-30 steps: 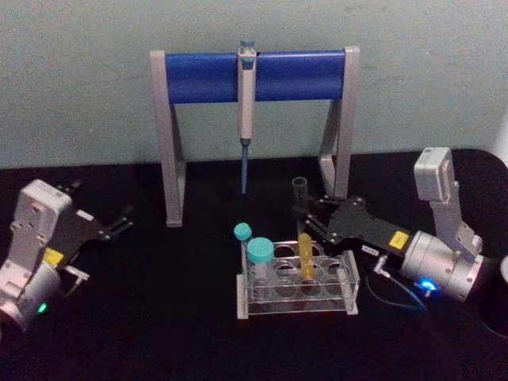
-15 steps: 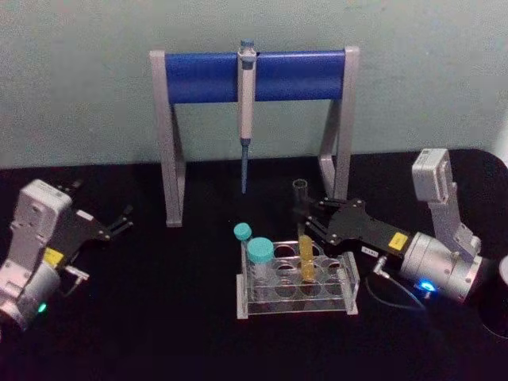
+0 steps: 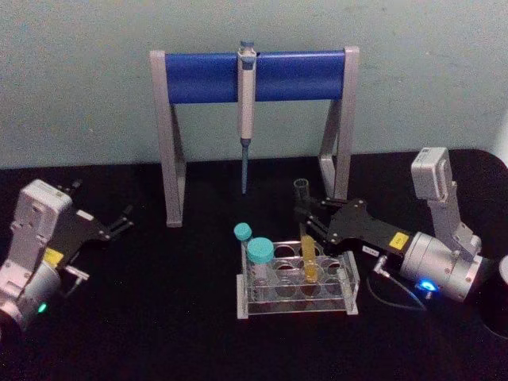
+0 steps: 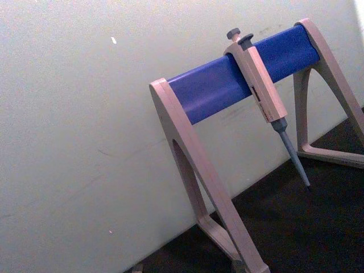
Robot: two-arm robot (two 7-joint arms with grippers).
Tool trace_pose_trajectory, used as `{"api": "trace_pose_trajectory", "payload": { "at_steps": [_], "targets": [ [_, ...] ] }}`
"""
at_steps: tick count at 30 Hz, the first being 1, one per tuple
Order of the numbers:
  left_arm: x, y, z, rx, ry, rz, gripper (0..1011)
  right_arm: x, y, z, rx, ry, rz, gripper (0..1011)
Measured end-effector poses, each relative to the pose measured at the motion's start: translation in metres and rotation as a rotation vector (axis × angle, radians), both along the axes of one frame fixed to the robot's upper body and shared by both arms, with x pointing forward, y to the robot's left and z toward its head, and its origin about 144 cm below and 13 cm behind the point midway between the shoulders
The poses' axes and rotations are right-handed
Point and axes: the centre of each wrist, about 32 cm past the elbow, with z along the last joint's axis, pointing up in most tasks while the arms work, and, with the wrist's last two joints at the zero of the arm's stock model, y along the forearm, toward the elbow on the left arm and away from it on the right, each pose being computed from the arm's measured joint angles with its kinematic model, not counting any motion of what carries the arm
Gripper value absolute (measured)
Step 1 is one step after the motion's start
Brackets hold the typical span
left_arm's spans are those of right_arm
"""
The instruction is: Pick up the test tube from the test tube rack, shake it, then place it back into the test tube rack.
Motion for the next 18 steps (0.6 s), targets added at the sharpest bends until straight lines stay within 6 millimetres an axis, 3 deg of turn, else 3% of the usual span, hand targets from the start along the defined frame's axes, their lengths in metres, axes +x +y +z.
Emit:
{"api": "trace_pose_trajectory", "payload": {
  "at_steps": [18],
  "targets": [
    [0.0, 0.0, 0.0, 0.0, 0.0, 0.0, 1001, -0.0001, -0.0002, -0.0001, -0.002, 0.0, 0.0, 218]
  ]
}}
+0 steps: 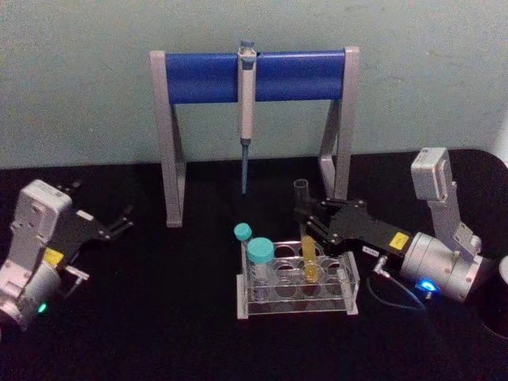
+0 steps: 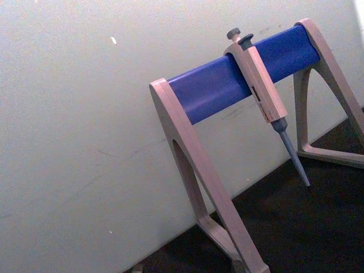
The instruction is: Pick up the test tube from the test tube rack, shake it, then place it back into the test tube rack.
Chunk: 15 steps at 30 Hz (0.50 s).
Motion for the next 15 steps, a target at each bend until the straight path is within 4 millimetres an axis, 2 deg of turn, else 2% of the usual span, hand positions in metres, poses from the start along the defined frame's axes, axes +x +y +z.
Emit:
{"api": "trace_pose_trajectory", "payload": {
  "at_steps": [9, 15],
  "targets": [
    [0.0, 0.0, 0.0, 0.0, 0.0, 0.0, 1001, -0.0001, 0.0001, -0.0001, -0.001, 0.0, 0.001, 221],
    [0.0, 0.0, 0.0, 0.0, 0.0, 0.0, 1001, -0.0003, 0.0001, -0.0003, -0.004, 0.001, 0.001, 392]
  ]
}}
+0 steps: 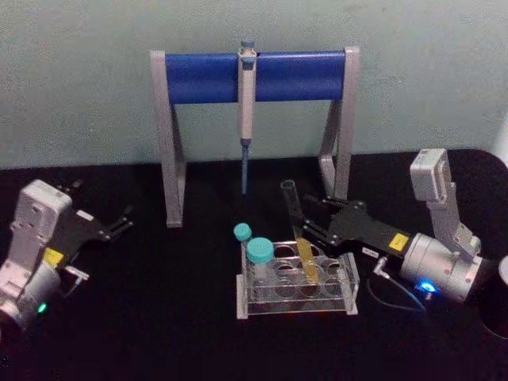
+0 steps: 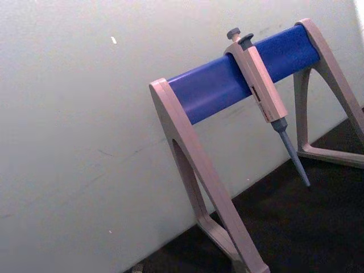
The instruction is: Pick up the test tube from the test tube rack, shake it, then place it back into the test tube rack.
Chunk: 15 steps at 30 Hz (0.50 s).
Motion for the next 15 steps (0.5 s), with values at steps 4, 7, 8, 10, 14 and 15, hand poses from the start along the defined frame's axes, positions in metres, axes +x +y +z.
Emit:
{"api": "trace_pose_trajectory", "payload": {
  "at_steps": [4, 7, 8, 10, 14, 15],
  "targets": [
    [0.0, 0.0, 0.0, 0.0, 0.0, 0.0, 1001, 0.0, 0.0, 0.0, 0.0, 0.0, 0.0, 507],
    [0.0, 0.0, 0.0, 0.0, 0.0, 0.0, 1001, 0.0, 0.0, 0.0001, 0.001, 0.0, 0.0, 618],
    [0.0, -0.0001, 0.0, 0.0, 0.0, 0.0, 1001, 0.0001, 0.0, 0.0001, 0.001, 0.0, 0.0, 652],
    [0.0, 0.0, 0.0, 0.0, 0.0, 0.0, 1001, 0.0001, 0.0, 0.0002, 0.001, 0.0, 0.0, 736],
    [0.0, 0.0, 0.0, 0.0, 0.0, 0.0, 1001, 0.0001, -0.0001, 0.0002, 0.001, -0.001, 0.0, 813],
    [0.0, 0.0, 0.0, 0.0, 0.0, 0.0, 1001, 0.0001, 0.0, 0.0002, 0.002, -0.001, 0.0, 865]
  ]
}}
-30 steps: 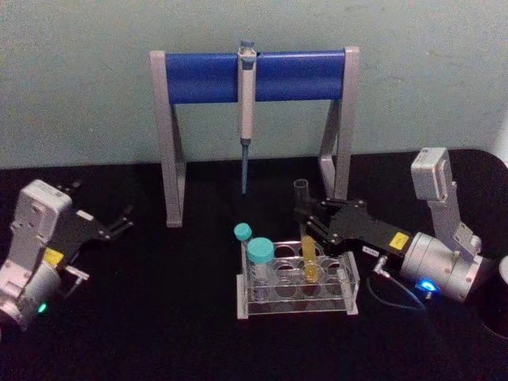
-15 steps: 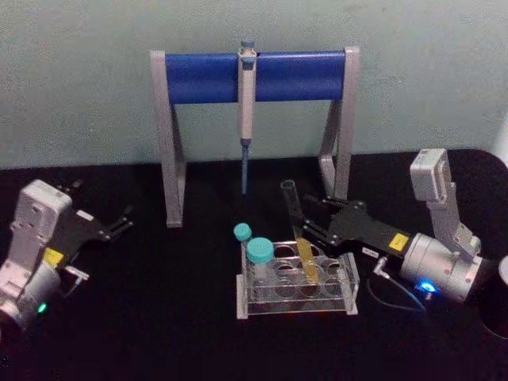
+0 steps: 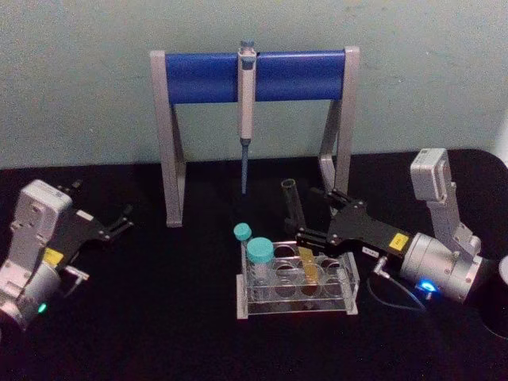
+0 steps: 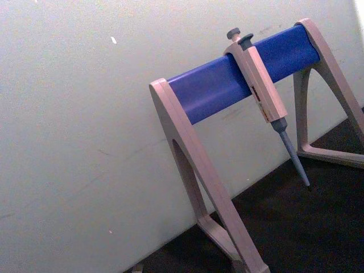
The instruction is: Pick up the test tube from the test tube rack, shake it, then place it back into the test tube rack.
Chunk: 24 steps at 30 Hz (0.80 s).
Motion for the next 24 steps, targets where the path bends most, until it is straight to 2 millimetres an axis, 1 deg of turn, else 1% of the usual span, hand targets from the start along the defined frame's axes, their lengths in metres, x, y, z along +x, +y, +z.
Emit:
{"api": "trace_pose_trajectory", "payload": {
  "at_steps": [6, 10, 15, 16, 19, 21, 24],
  "targets": [
    [0.0, 0.0, 0.0, 0.0, 0.0, 0.0, 1001, 0.0, 0.0, 0.0, 0.001, 0.0, 0.0, 1000],
    [0.0, 0.0, 0.0, 0.0, 0.0, 0.0, 1001, -0.001, 0.0, 0.003, 0.009, -0.013, 0.002, 1000],
    [0.0, 0.0, 0.0, 0.0, 0.0, 0.0, 1001, -0.008, 0.0, 0.016, 0.046, -0.07, -0.006, 1000],
    [0.0, 0.0, 0.0, 0.0, 0.0, 0.0, 1001, -0.008, 0.0, 0.016, 0.046, -0.07, -0.006, 1000],
    [0.0, 0.0, 0.0, 0.0, 0.0, 0.0, 1001, -0.017, 0.0, 0.026, 0.077, -0.121, -0.073, 1000],
    [0.0, 0.0, 0.0, 0.0, 0.0, 0.0, 1001, -0.021, 0.0, 0.029, 0.073, -0.14, -0.12, 1000],
    [0.0, 0.0, 0.0, 0.0, 0.0, 0.0, 1001, -0.031, 0.003, 0.035, 0.019, -0.157, -0.278, 1000]
  ]
}}
